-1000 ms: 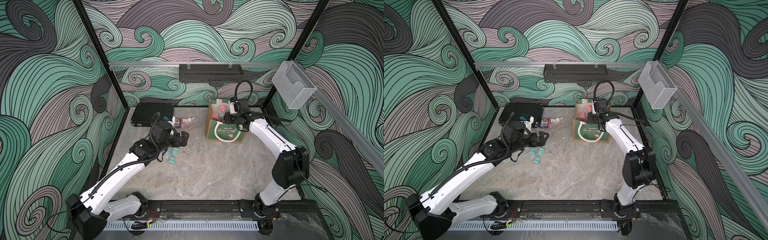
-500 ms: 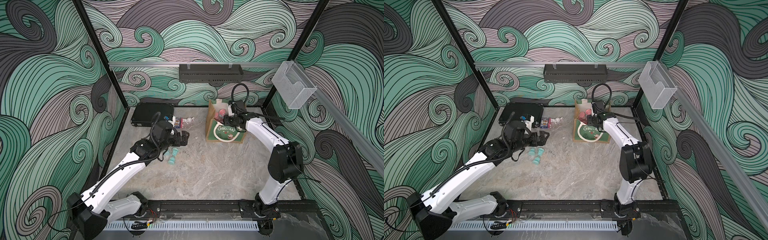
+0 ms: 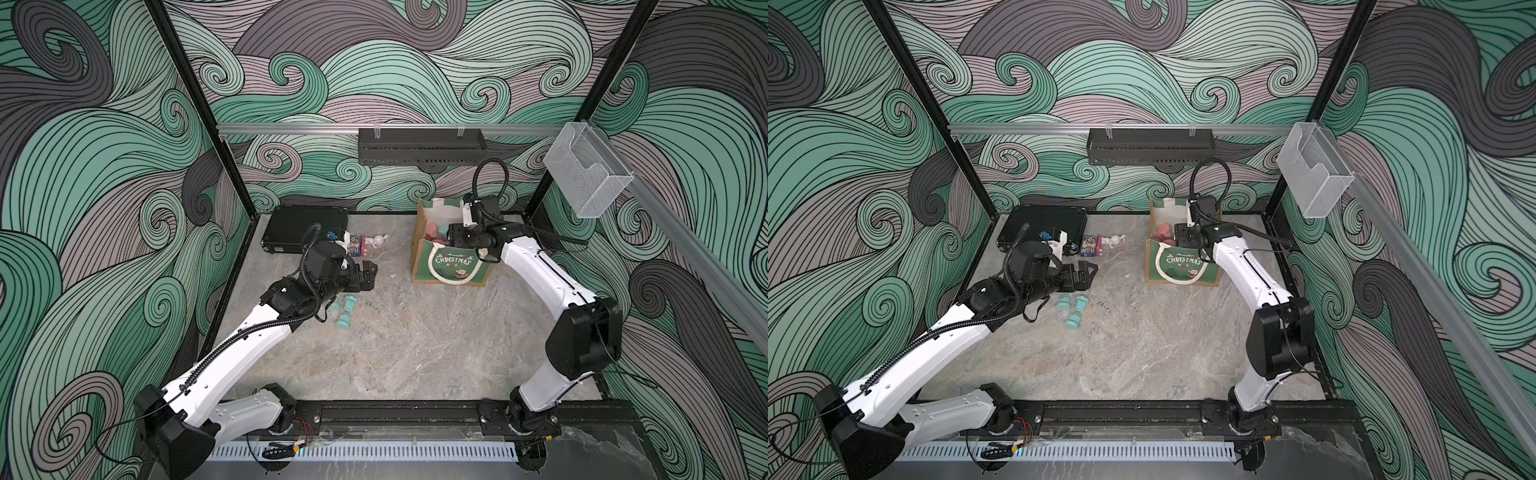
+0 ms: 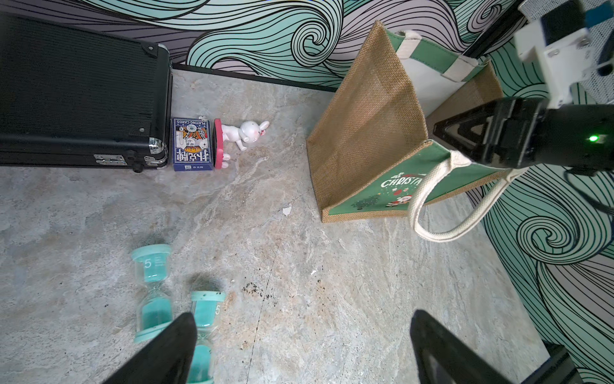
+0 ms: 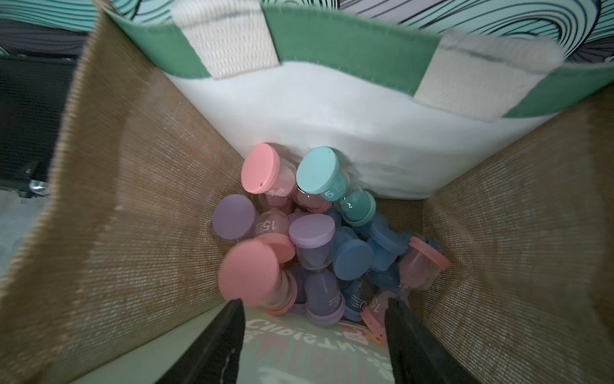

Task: Put the hourglass into the canvas bag
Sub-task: Place the hourglass in the canvas bag, then pick up the hourglass from the center of the board.

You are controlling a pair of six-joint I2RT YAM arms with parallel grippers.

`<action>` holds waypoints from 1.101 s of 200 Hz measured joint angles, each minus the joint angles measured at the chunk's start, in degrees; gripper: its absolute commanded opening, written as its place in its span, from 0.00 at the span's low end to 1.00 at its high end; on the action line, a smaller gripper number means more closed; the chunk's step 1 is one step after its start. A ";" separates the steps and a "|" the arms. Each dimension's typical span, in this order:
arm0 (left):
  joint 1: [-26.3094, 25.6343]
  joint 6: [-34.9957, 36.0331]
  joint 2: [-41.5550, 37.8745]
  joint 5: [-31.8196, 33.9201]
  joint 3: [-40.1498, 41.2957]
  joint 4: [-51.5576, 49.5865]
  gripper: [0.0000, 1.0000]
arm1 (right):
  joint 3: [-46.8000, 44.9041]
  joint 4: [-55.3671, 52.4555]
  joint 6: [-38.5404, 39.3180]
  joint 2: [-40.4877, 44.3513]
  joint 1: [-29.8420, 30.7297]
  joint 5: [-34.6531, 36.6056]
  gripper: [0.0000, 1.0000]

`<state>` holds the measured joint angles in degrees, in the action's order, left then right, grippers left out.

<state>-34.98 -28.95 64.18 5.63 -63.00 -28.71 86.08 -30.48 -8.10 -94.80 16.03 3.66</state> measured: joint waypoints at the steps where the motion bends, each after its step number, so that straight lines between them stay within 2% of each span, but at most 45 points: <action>1: 0.00 0.00 0.00 0.00 0.00 0.00 0.99 | 0.02 -0.02 0.07 0.09 0.00 0.00 0.79; 35: 0.00 0.00 0.00 0.22 0.00 0.00 0.99 | 1.18 -0.83 -0.87 5.01 0.07 -2.51 0.99; 80: 0.00 -0.04 -1.51 1.36 0.37 -0.20 0.99 | 2.23 -2.91 -2.84 9.88 3.41 -3.45 0.99; 117: 0.11 -0.17 -5.11 3.74 2.36 -1.57 0.99 | 1.60 -4.46 -4.79 12.07 12.44 -2.12 1.00; 151: 0.11 -0.61 -7.72 6.78 4.02 -3.78 0.99 | -4.55 -3.32 -8.96 13.46 20.61 -0.55 1.00; 185: 0.11 -1.51 -11.15 9.92 6.21 -5.70 0.99 | -10.69 -0.17 -12.61 10.97 27.34 -0.15 1.00; 220: 0.11 -2.89 -14.69 12.90 8.22 -8.41 0.99 | -14.49 6.14 -16.15 4.96 33.38 -0.85 1.00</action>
<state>-34.87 -31.83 49.50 18.52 -54.78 -37.12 71.59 -24.34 -24.25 -89.84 49.41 2.81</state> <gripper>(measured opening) 0.986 0.995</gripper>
